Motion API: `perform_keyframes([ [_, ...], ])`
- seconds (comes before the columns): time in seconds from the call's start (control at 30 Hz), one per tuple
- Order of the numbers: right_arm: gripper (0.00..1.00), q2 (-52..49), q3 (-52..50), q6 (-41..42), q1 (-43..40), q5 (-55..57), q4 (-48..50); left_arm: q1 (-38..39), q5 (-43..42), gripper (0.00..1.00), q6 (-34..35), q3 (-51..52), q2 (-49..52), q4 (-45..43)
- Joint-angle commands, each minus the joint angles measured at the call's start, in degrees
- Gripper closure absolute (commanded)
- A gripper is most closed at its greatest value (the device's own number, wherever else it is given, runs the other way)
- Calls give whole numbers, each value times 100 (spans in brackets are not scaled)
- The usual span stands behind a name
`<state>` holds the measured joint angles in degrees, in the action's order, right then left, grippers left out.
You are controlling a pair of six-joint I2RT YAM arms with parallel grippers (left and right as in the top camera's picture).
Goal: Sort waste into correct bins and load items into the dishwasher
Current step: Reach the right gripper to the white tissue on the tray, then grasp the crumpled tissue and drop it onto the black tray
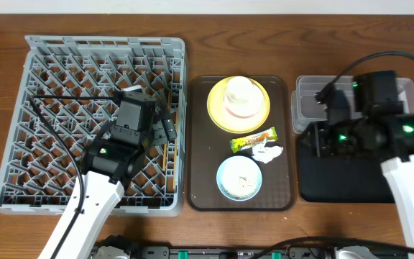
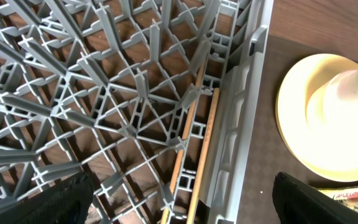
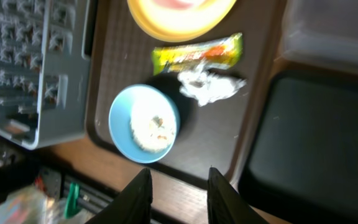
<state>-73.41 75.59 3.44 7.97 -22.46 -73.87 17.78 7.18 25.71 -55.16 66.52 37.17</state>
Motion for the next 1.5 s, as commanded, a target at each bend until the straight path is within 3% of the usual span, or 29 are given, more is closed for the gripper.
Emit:
perform_keyframes([
  [0.0, 71, -129, -627, 201, 358, -306, 452, -24, -15, 7, 9, -83, -31, 15],
  [0.17, 69, -262, -1991, 1259, 850, 192, 2177, -24, -15, 7, 9, -83, -31, 15],
  [0.3, 68, -367, -2391, 1655, 1078, 1008, 2785, -24, -15, 7, 9, -83, -31, 15],
  [0.8, 66, -1049, -2505, 2756, 2041, 3010, 3272, -24, -15, 7, 9, -83, -31, 15],
  [1.33, 67, -2549, -2505, 3171, 2061, 3226, 3880, -24, -15, 7, 9, -83, -31, 15],
  [1.4, 75, -2719, -2505, 3169, 2061, 3198, 3941, -24, -15, 7, 9, -83, -31, 15],
  [1.47, 97, -2813, -2503, 3169, 2061, 3154, 3974, -24, -15, 7, 9, -83, -31, 15],
])
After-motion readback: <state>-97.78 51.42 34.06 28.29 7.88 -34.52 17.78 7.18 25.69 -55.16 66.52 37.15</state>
